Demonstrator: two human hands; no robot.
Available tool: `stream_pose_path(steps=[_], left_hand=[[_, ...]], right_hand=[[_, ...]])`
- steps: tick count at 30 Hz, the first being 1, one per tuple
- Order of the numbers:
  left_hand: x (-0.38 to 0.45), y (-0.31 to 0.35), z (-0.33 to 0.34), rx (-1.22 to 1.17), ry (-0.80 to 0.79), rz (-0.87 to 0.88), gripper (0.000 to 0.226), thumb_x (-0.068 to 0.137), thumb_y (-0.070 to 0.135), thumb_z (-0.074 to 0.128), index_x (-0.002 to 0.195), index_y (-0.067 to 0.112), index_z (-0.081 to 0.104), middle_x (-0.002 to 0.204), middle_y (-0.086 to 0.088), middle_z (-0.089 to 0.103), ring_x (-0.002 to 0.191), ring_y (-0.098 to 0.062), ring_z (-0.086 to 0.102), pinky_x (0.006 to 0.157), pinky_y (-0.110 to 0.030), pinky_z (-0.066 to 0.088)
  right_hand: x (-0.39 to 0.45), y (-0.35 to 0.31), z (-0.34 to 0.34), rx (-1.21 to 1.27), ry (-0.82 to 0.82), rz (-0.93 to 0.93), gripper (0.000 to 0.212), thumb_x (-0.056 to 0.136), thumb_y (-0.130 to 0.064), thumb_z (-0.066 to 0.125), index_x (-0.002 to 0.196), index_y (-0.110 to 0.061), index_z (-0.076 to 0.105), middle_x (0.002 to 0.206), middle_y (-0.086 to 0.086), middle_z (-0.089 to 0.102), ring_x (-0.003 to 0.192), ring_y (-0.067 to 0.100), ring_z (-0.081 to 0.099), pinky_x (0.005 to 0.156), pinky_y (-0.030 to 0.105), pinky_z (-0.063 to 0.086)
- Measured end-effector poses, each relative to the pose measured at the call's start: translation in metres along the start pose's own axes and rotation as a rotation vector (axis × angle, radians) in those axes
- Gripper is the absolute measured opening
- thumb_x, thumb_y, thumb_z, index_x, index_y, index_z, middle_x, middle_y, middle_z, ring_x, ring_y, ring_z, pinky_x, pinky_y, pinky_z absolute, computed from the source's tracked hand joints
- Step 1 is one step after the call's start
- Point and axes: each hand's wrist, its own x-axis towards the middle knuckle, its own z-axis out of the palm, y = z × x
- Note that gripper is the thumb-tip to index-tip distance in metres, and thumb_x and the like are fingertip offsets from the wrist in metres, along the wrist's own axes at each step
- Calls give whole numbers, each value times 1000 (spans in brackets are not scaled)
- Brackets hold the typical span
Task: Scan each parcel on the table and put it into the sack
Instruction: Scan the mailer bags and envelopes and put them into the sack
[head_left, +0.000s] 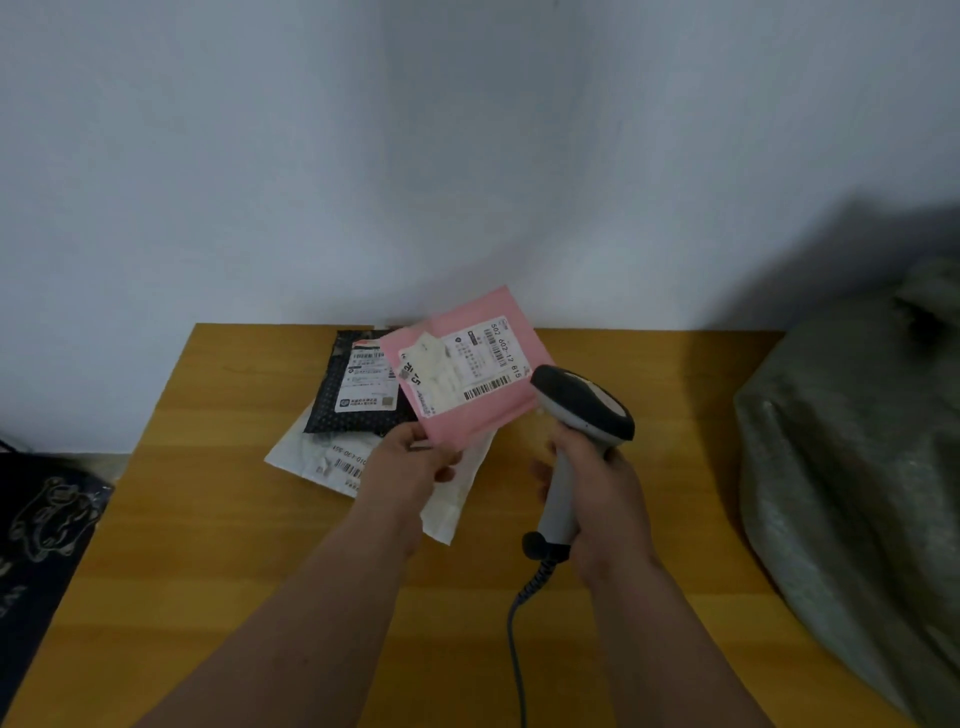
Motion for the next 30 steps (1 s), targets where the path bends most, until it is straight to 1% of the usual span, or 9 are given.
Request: stream_pose_path(steps=[4, 8, 10, 13, 16, 19, 21, 25, 30], left_hand=[[-31, -6, 8, -7, -99, -25, 25, 87, -2, 62, 106, 14, 65, 82, -6, 71, 67, -15, 56, 61, -27, 38], [-58, -6, 11, 75, -176, -8, 25, 88, 1, 63, 110, 14, 65, 83, -3, 73, 71, -15, 59, 65, -28, 41], [-66, -4, 8, 101, -156, 24, 35, 88, 8, 67, 122, 15, 59, 96, -4, 72, 83, -17, 62, 74, -32, 45], [-68, 2, -5, 67, -82, 91, 70, 85, 12, 72, 144, 22, 36, 123, -3, 58, 105, -22, 56, 87, -39, 46], [-75, 13, -21, 32, -46, 157, 82, 87, 19, 72, 152, 26, 24, 143, -2, 45, 116, -23, 51, 94, -43, 45], [-89, 16, -37, 34, -51, 183, 70, 94, 27, 63, 152, 26, 25, 135, 1, 50, 98, -13, 56, 79, -34, 50], [-96, 12, -52, 68, -40, 187, 55, 96, 28, 59, 147, 23, 38, 124, 0, 60, 95, -14, 60, 76, -33, 50], [-120, -2, -88, 131, 10, 188, 19, 93, 11, 61, 112, 12, 59, 100, -5, 68, 80, -15, 63, 60, -22, 42], [-147, -16, -116, 302, -131, 164, 16, 88, 6, 66, 100, 14, 58, 95, -8, 70, 70, -15, 61, 59, -25, 42]], right_hand=[[-11, -6, 0, 52, -39, 13, 18, 85, -34, 75, 101, -32, 67, 109, 0, 70, 105, 24, 65, 94, 48, 54], [-24, -12, -4, 50, -7, -21, 14, 85, -32, 75, 96, -27, 69, 102, 1, 72, 101, 25, 65, 91, 47, 54], [-32, -15, -8, 33, 23, -57, 11, 85, -31, 75, 93, -26, 69, 99, 0, 73, 99, 24, 67, 94, 49, 54], [-46, -19, -16, 5, 48, -124, 8, 86, -30, 74, 91, -27, 70, 96, -3, 75, 99, 21, 68, 95, 52, 53], [-63, -22, -23, -12, 7, -177, 8, 85, -28, 75, 91, -25, 71, 91, -5, 76, 98, 22, 69, 92, 49, 54], [-86, -21, -27, -43, -95, -208, 10, 86, -22, 72, 96, -21, 73, 95, 0, 77, 97, 24, 70, 85, 44, 53], [-100, -16, -27, -81, -146, -214, 14, 87, -18, 70, 100, -18, 74, 97, 3, 77, 95, 25, 71, 80, 38, 51], [-128, 2, -20, -114, -144, -199, 21, 86, -21, 72, 106, -14, 72, 99, 8, 76, 91, 25, 70, 75, 35, 50], [-166, 15, -9, -68, -89, -225, 18, 86, -24, 73, 100, -14, 70, 81, 1, 76, 81, 21, 70, 67, 33, 49]])
